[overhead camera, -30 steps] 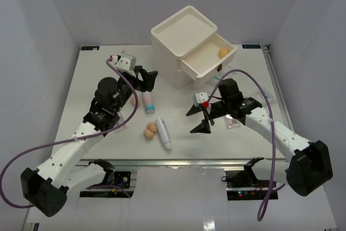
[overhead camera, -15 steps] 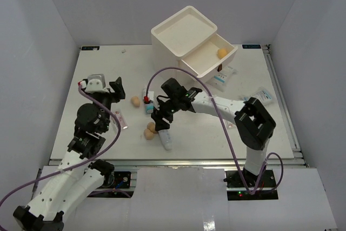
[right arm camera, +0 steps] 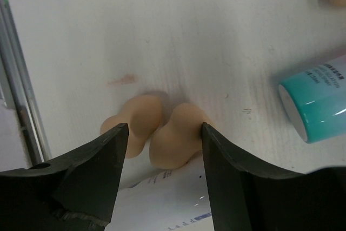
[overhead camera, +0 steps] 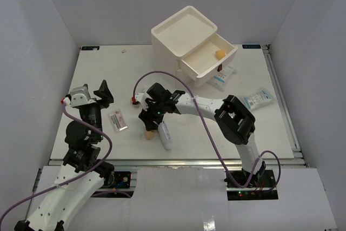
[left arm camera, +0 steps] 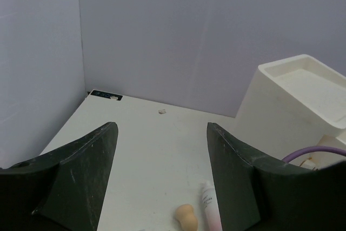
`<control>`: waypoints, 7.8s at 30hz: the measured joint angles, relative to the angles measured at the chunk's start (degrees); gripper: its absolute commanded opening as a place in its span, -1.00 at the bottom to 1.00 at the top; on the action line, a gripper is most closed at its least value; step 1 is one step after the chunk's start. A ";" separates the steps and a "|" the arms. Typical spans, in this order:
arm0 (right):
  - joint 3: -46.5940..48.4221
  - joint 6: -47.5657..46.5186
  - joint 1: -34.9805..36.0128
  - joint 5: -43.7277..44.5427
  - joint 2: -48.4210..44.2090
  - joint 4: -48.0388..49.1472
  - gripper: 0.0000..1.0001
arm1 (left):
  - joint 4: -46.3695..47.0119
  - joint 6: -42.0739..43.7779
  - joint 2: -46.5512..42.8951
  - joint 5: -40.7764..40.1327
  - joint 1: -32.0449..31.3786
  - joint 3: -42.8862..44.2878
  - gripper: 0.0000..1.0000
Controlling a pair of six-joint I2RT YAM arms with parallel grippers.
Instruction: Organize the makeup
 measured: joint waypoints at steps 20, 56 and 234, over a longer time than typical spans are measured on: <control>1.22 -1.65 0.66 10.23 1.43 0.12 -0.22 | 2.09 0.38 -1.76 0.41 0.00 -0.60 0.52; -0.52 -6.59 -37.53 -11.57 -37.23 3.13 -0.65 | -1.65 -3.61 9.80 20.33 0.04 -0.37 0.56; -49.91 -0.68 -61.51 -44.60 -70.76 22.05 0.52 | -33.89 -35.61 65.82 35.38 17.48 31.99 -1.00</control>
